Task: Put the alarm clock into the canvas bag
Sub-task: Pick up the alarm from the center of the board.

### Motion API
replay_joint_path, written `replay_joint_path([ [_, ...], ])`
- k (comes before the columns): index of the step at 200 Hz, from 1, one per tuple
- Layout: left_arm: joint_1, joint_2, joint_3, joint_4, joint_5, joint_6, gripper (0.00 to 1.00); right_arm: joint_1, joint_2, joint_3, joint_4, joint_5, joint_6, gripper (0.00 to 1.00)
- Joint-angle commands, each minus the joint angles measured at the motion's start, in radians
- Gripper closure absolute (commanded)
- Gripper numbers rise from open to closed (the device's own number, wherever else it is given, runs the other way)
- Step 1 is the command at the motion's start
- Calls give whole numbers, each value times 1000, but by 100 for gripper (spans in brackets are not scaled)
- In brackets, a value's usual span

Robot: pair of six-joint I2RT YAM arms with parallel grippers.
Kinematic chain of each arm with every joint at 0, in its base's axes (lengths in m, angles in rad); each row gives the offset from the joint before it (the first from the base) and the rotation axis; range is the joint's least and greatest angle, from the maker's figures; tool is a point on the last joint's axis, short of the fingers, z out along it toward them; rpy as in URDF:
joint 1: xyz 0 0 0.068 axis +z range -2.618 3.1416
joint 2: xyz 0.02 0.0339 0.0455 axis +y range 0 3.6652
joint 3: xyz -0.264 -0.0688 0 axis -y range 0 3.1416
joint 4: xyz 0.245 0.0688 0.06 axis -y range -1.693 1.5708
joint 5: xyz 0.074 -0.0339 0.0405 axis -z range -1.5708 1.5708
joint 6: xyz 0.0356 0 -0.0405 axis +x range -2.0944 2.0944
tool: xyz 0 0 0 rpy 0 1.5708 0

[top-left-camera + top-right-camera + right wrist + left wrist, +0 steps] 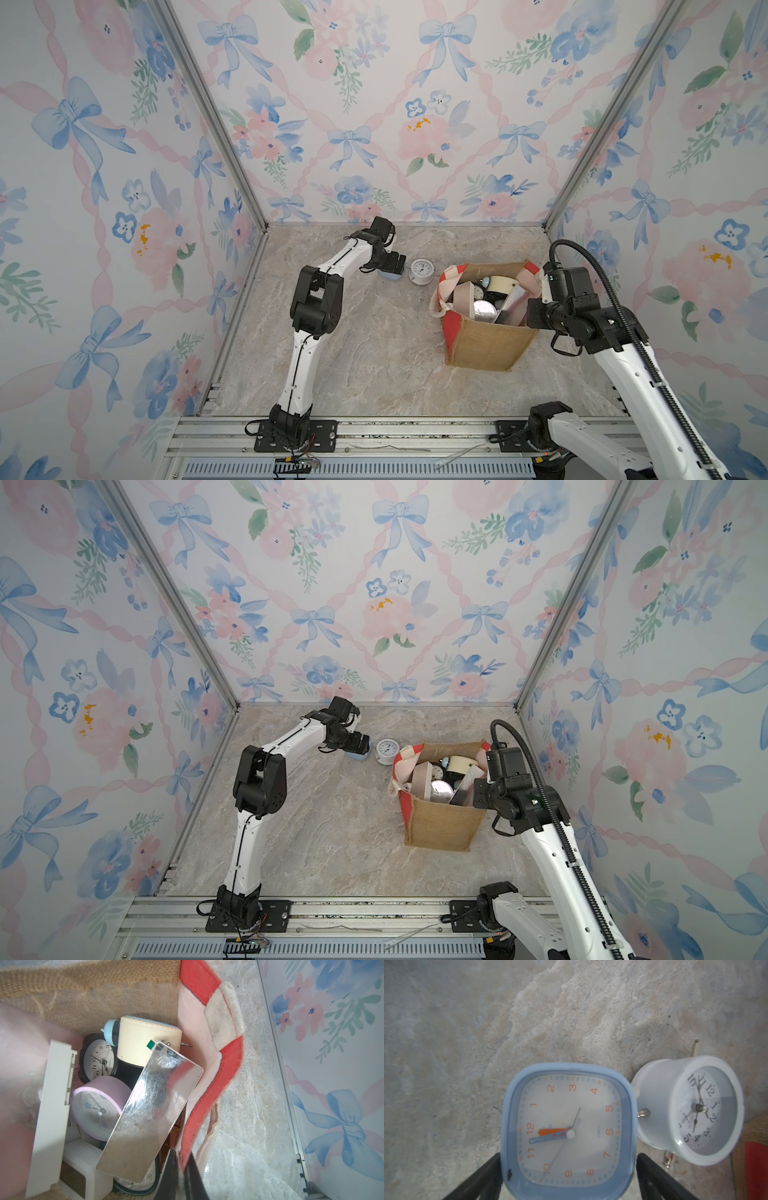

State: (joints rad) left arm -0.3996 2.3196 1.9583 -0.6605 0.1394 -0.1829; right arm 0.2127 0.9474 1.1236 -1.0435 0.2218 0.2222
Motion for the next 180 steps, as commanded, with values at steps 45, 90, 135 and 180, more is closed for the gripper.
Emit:
replay_joint_path([
  [45,-2,39,14,-14,10,26,2,11,0,15,7,23,-18,94],
  [90,-2,55,27,-14,3,46,2,11,-1,15,8,24,-18,94],
  [135,-2,88,68,-15,-16,89,2,11,1,16,7,24,-18,94],
  [180,-2,106,96,-14,-9,102,2,10,1,14,7,27,-18,94],
])
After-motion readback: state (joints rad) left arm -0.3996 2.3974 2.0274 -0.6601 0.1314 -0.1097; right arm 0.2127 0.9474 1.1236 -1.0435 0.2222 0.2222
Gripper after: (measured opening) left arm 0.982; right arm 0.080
